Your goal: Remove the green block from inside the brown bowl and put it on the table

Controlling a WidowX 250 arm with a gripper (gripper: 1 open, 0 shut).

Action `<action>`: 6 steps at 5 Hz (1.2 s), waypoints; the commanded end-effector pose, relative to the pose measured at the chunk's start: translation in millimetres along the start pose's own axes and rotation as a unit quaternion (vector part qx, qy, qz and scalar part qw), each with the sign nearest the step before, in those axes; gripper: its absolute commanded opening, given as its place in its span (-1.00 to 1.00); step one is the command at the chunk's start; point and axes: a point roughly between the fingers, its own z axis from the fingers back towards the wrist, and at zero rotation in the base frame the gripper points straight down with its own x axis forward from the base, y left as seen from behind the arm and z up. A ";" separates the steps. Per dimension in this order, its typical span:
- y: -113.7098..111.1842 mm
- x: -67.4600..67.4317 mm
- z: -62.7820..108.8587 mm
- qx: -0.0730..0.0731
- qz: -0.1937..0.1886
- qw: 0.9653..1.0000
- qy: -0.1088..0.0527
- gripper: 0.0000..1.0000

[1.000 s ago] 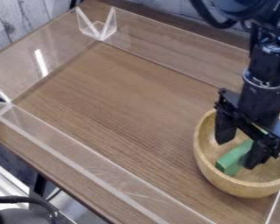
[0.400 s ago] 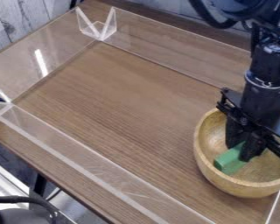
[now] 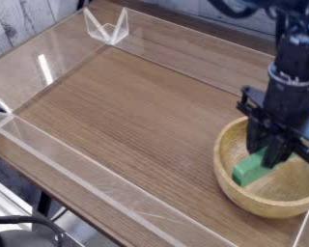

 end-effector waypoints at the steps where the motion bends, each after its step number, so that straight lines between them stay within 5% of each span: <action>1: 16.2 0.1 36.1 0.013 0.021 0.999 -0.044 -1.00; 3: 88.6 -19.2 50.6 0.028 0.102 0.993 -0.051 -1.00; 5: 158.3 -48.4 36.5 0.041 0.142 0.988 -0.038 -1.00; 6: 160.4 -45.9 27.3 0.039 0.141 0.989 -0.032 -1.00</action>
